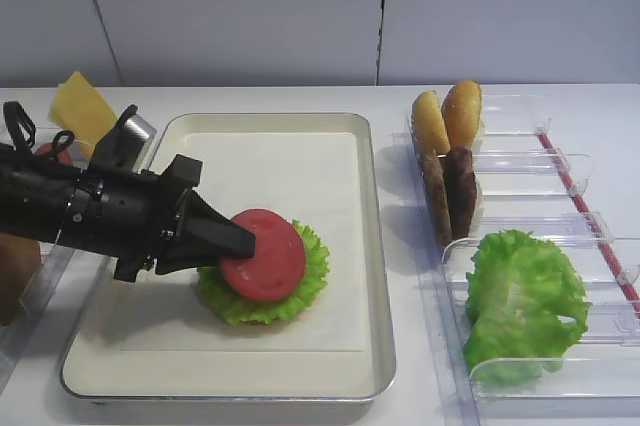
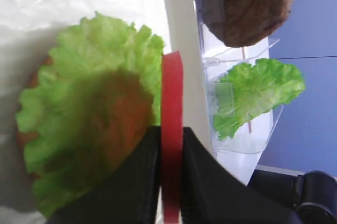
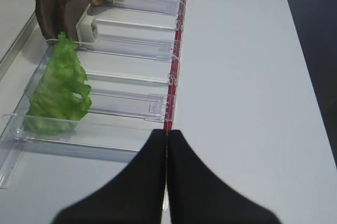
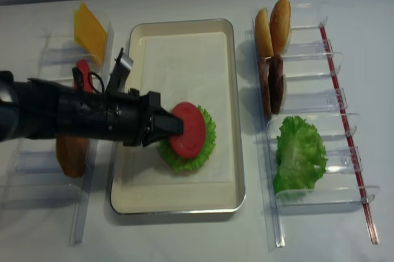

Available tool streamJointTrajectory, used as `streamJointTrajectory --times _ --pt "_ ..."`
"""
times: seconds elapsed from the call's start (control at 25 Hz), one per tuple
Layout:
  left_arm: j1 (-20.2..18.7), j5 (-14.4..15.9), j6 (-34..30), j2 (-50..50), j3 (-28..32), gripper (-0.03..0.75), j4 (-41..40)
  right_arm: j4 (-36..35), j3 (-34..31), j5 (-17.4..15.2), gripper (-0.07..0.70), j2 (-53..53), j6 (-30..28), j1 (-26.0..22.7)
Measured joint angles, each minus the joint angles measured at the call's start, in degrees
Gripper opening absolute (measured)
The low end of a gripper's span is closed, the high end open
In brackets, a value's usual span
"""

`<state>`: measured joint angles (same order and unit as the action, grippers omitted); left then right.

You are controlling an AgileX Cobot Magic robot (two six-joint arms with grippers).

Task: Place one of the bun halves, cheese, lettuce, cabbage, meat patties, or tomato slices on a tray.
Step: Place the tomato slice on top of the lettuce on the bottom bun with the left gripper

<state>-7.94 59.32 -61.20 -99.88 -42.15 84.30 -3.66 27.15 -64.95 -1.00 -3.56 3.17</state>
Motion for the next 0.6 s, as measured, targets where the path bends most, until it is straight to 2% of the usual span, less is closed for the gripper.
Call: streamJointTrajectory --times 0.32,0.6 --pt "0.00 0.00 0.00 -0.09 0.00 0.048 0.00 0.00 0.00 0.00 0.259 0.00 0.00 0.00" --pt "0.00 -1.31 0.82 -0.09 0.00 0.048 0.00 0.00 0.00 0.00 0.259 0.00 0.00 0.00"
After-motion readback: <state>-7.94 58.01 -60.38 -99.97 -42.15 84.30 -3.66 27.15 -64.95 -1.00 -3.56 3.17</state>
